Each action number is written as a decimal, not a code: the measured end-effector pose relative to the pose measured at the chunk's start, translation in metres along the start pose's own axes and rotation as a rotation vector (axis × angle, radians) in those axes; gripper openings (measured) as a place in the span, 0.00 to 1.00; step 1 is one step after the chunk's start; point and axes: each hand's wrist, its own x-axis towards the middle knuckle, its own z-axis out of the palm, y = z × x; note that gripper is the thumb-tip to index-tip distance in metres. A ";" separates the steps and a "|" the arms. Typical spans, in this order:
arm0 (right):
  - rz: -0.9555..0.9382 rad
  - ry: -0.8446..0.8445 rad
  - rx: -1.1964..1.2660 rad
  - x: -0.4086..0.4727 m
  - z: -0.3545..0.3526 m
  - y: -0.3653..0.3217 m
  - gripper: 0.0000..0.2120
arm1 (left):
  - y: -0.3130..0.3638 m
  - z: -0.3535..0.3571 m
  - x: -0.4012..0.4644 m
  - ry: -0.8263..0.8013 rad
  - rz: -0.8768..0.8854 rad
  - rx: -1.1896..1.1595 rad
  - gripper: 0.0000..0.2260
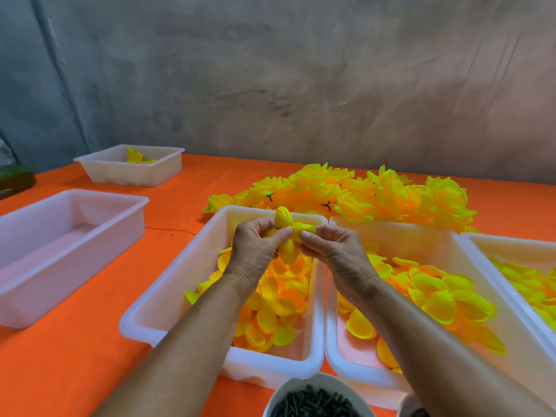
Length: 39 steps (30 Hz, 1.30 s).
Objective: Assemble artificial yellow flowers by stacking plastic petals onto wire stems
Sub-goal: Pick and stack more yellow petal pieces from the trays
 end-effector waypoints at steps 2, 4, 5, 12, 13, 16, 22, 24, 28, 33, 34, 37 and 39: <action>-0.016 0.008 -0.020 0.000 0.001 0.002 0.07 | -0.001 0.001 0.000 -0.010 0.006 0.003 0.05; -0.035 0.015 -0.044 0.000 0.002 0.003 0.08 | -0.001 0.001 0.000 -0.014 0.015 0.005 0.06; -0.042 0.028 -0.050 0.000 0.002 0.003 0.11 | -0.001 0.002 0.000 -0.021 0.019 0.015 0.06; -0.067 0.085 -0.084 -0.002 0.004 0.002 0.19 | -0.001 0.002 0.000 -0.012 0.063 0.122 0.11; -0.067 0.096 -0.083 -0.002 0.004 0.002 0.19 | -0.001 0.002 0.001 0.041 0.105 0.197 0.14; -0.051 0.124 -0.062 -0.001 0.005 0.000 0.17 | 0.004 0.001 -0.001 0.108 0.271 0.267 0.08; 0.009 0.115 0.044 -0.004 0.002 -0.007 0.14 | 0.007 0.005 -0.009 -0.235 0.130 0.031 0.08; 0.026 0.084 0.063 -0.004 0.003 -0.008 0.20 | 0.004 0.006 -0.008 -0.247 0.070 0.060 0.11; 0.023 0.075 0.022 -0.004 0.004 -0.010 0.19 | 0.006 0.005 -0.007 -0.226 -0.030 -0.048 0.03; 0.023 0.030 -0.004 -0.001 0.003 -0.008 0.17 | 0.009 0.004 -0.004 -0.196 -0.157 -0.157 0.05; 0.017 -0.005 -0.016 -0.002 0.003 -0.009 0.17 | 0.008 0.003 -0.003 -0.168 -0.176 -0.175 0.06; -0.017 -0.122 -0.097 -0.004 0.004 -0.008 0.13 | 0.006 0.003 0.000 -0.052 -0.196 -0.183 0.12; -0.047 -0.156 -0.145 -0.005 0.006 -0.006 0.12 | 0.003 0.003 0.002 0.018 -0.203 -0.162 0.13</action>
